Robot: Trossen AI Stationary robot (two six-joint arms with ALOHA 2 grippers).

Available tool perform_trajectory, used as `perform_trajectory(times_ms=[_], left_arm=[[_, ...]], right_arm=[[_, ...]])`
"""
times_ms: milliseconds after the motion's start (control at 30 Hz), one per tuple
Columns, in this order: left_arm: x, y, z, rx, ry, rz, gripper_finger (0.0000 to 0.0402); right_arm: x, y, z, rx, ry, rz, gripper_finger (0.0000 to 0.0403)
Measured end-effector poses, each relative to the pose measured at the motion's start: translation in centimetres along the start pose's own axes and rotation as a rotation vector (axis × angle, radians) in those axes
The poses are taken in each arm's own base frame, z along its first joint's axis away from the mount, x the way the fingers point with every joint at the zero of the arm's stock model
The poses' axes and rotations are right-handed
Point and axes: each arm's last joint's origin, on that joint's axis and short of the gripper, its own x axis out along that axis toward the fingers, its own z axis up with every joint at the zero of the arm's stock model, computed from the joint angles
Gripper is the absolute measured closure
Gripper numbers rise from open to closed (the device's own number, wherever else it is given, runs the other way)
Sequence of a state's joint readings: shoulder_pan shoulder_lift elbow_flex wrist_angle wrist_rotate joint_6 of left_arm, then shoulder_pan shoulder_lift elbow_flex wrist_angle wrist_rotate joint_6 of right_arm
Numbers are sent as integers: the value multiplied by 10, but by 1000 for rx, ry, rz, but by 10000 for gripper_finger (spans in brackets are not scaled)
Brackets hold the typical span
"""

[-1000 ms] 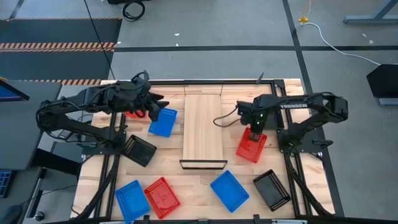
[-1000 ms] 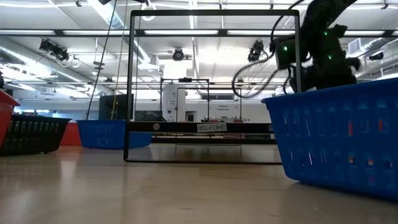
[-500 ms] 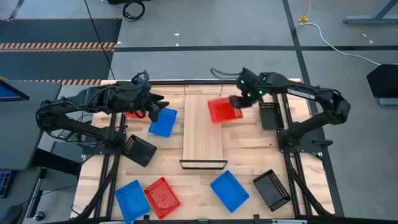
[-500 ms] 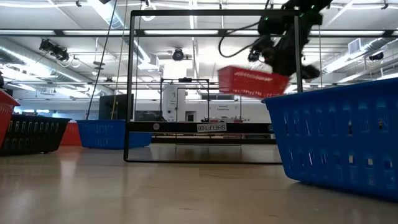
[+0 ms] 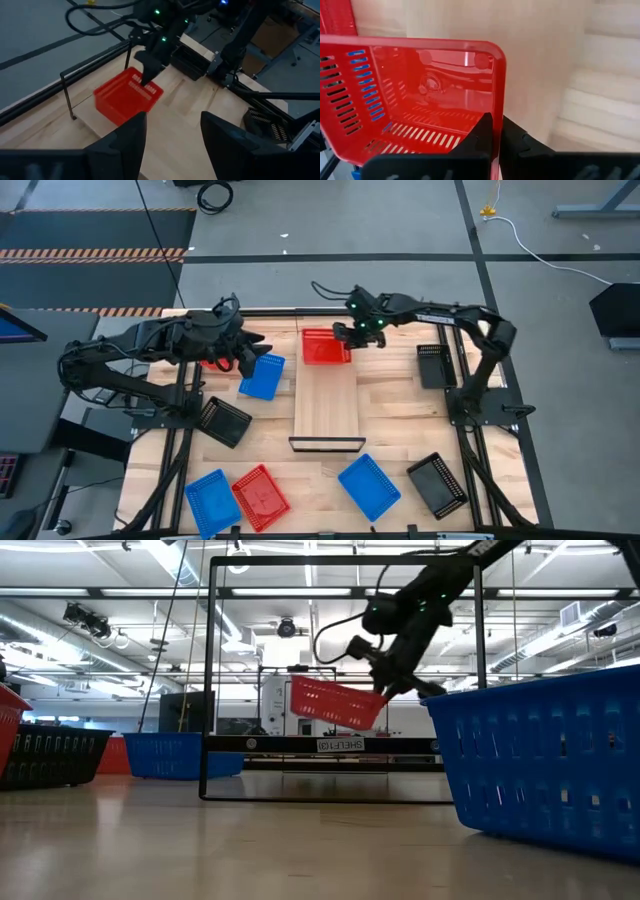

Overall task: Stack baskets on shelf by color
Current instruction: Put the middle right red bin on the shelf, then put the top blue bin on the shelf

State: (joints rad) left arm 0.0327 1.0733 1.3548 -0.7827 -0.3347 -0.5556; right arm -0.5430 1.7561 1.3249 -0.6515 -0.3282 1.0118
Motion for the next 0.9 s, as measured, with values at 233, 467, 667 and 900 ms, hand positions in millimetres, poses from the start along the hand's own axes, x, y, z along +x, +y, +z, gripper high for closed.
perform_trajectory(times_ms=[233, 467, 667, 900], left_arm=[[-3, -7, -4, -12, 17, -37, 212], [-5, -13, -8, -5, 30, -68, 212], [-5, -13, -8, -4, 29, -67, 212], [-5, -13, -8, 2, 29, -66, 212]], right_arm=[[8, 7, 18, 23, -5, -18, 382], [-2, 6, 16, 14, -39, -46, 370], [-8, 7, 16, -11, -86, -68, 326], [-7, 6, 14, -28, -99, -97, 251]])
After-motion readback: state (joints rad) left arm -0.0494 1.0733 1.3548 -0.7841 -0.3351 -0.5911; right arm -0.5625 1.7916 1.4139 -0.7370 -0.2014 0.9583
